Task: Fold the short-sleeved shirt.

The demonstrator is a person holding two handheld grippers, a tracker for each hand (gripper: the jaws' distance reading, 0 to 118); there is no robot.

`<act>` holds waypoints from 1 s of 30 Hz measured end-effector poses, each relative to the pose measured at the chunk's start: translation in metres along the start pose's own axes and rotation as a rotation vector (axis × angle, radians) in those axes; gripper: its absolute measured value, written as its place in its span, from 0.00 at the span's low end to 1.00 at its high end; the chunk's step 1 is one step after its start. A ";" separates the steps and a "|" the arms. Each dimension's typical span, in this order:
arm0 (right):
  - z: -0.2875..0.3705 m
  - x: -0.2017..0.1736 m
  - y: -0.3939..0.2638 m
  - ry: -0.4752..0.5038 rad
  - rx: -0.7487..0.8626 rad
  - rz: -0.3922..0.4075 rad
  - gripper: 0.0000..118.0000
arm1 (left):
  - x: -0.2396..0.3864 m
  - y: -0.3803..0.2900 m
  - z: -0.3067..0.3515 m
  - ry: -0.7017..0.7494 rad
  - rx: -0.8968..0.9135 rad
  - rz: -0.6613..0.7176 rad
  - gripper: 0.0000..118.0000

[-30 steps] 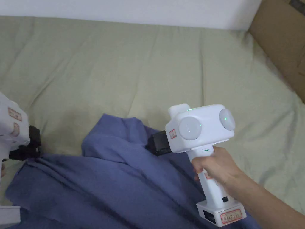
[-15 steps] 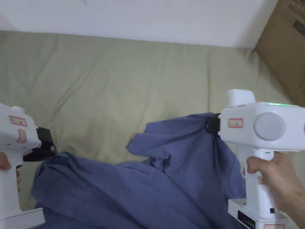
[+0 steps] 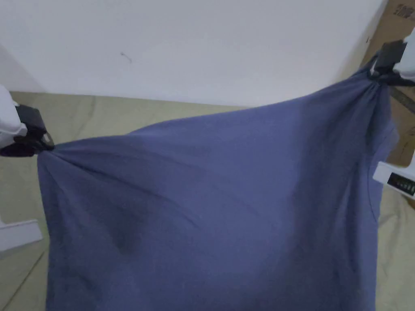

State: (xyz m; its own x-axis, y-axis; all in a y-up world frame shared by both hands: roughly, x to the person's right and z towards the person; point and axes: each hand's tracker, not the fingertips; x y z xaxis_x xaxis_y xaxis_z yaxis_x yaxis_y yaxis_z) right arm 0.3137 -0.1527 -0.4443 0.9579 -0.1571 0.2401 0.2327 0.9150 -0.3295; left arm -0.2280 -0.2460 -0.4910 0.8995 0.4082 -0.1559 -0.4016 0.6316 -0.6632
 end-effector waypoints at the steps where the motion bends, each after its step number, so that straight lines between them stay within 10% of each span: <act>1: -0.002 -0.006 0.014 0.002 0.017 0.004 0.02 | 0.006 0.011 0.003 -0.007 0.018 -0.009 0.03; 15: -0.007 -0.099 0.132 -0.041 0.331 0.142 0.02 | 0.056 0.132 0.033 0.044 0.369 -0.046 0.03; 30: 0.027 -0.057 0.024 0.116 0.171 0.036 0.02 | 0.013 0.054 0.059 0.034 0.314 -0.075 0.03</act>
State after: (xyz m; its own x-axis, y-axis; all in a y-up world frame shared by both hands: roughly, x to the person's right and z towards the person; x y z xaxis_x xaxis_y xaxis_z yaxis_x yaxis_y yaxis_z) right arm 0.2601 -0.1120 -0.4406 0.9803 -0.1561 0.1208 0.1757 0.9690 -0.1737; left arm -0.2484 -0.1680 -0.4861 0.9318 0.3338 -0.1425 -0.3624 0.8341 -0.4160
